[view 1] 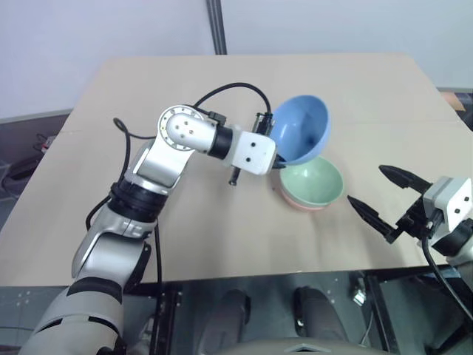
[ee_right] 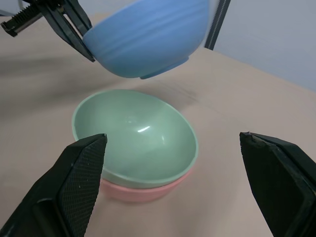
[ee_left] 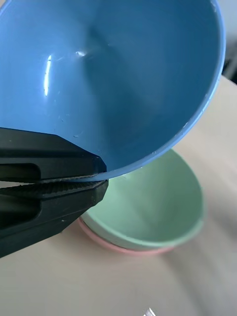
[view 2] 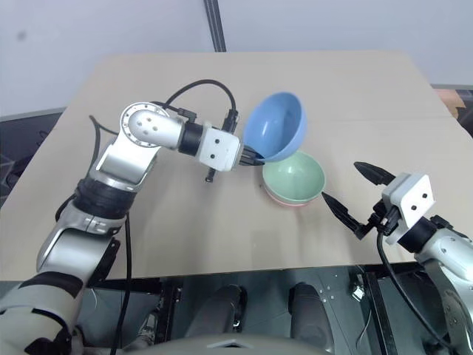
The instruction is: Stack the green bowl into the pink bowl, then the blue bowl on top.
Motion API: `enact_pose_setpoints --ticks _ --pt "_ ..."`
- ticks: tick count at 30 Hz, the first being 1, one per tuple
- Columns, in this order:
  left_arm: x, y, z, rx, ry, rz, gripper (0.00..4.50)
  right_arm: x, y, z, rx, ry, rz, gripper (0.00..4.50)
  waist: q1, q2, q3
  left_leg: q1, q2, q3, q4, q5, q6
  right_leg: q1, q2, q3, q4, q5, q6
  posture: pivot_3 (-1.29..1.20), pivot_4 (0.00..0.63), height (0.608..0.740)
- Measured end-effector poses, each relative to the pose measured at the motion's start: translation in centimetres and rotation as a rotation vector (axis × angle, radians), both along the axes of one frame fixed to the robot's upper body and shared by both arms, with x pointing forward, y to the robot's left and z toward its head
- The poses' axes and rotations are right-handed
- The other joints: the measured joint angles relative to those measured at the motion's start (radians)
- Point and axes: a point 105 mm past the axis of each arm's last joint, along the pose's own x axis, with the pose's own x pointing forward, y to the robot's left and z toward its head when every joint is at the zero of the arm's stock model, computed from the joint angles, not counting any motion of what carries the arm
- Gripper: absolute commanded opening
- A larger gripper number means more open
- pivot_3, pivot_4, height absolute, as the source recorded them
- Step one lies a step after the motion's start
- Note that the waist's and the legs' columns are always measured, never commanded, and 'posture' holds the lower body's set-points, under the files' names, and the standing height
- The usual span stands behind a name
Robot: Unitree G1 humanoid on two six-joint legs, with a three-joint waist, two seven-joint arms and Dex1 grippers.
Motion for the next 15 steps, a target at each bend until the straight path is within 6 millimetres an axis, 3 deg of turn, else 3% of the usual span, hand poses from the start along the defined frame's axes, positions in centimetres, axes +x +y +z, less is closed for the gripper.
enact_pose_setpoints --ticks 5,9,15 --pt "-0.4 -1.0 -0.6 0.017 -0.001 -0.092 0.04 -0.8 -0.6 -0.7 -0.006 0.035 -0.025 4.5 -0.002 0.0 0.0 0.0 0.0 0.001 0.0 -0.001 0.001 0.0 0.0 0.001 0.0 0.001 -0.001 0.0 0.15 0.74" --pt "0.1 -1.4 -0.7 0.05 -0.021 -0.124 0.04 -2.2 -2.2 -1.1 -0.035 0.068 -0.071 4.5 -0.001 0.0 0.0 0.0 0.0 0.001 0.0 -0.001 0.002 0.0 0.0 0.001 0.0 0.0 0.0 0.0 0.15 0.74" --pt "0.4 -1.7 -0.7 0.096 -0.05 -0.181 0.04 -4.1 -3.1 -0.4 -0.061 0.049 -0.112 4.5 -0.002 0.0 0.0 0.0 0.0 0.001 0.0 -0.002 0.003 0.0 0.0 0.001 0.0 0.0 0.001 0.0 0.15 0.74"
